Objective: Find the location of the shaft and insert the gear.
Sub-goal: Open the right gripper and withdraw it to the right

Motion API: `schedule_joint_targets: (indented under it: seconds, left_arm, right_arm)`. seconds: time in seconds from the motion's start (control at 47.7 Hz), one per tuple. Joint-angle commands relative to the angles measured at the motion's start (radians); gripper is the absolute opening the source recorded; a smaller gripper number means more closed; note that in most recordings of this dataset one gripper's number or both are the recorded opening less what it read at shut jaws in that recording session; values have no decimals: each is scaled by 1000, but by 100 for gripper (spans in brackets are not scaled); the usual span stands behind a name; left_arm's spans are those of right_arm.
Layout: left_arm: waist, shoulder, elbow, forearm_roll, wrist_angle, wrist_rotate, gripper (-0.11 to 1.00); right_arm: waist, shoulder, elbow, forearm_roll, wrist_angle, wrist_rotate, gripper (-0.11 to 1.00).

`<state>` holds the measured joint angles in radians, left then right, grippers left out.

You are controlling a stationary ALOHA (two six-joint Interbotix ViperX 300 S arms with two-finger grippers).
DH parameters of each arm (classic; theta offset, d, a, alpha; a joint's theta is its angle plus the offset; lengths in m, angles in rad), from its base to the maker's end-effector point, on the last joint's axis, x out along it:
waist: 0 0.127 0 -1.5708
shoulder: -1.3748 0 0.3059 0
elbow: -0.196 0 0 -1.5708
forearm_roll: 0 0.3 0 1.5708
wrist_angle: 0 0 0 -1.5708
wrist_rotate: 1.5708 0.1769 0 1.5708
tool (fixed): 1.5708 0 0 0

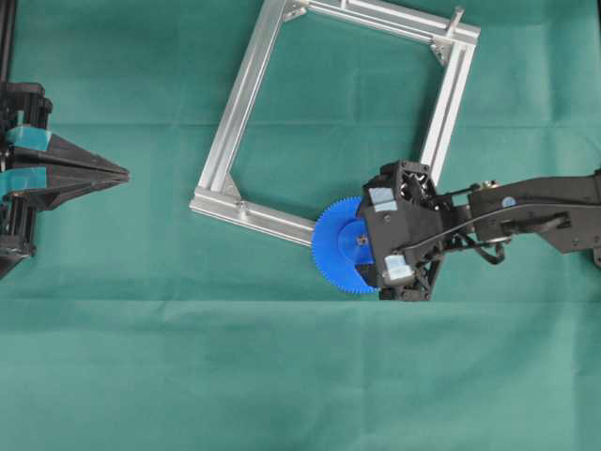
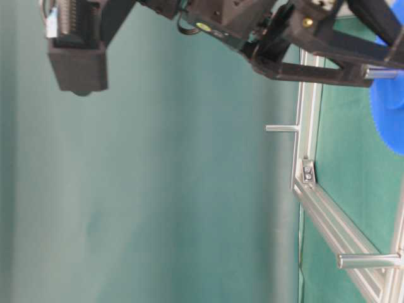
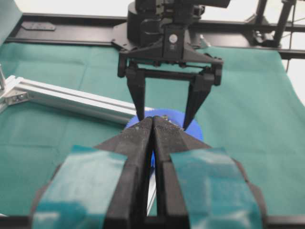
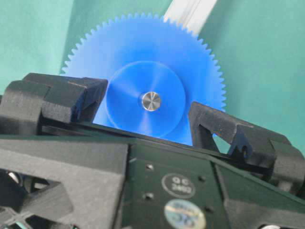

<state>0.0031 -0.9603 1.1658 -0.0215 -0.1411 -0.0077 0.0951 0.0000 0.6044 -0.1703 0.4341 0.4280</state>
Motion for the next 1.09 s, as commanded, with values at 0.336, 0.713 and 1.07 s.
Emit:
schedule_joint_targets:
  seconds: [0.336,0.713,1.07]
  left_arm:
    - [0,5,-29,-2,3,-2,2]
    - [2,3,-29,-2,5,-2,2]
    - [2,5,-29,-2,8,-2,2]
  right_arm:
    - [2,-146,-17,-26,55,-6,84]
    - [2,-202,3,-29,60,-6,84]
    - [2,-301,95,-29,21,-2,83]
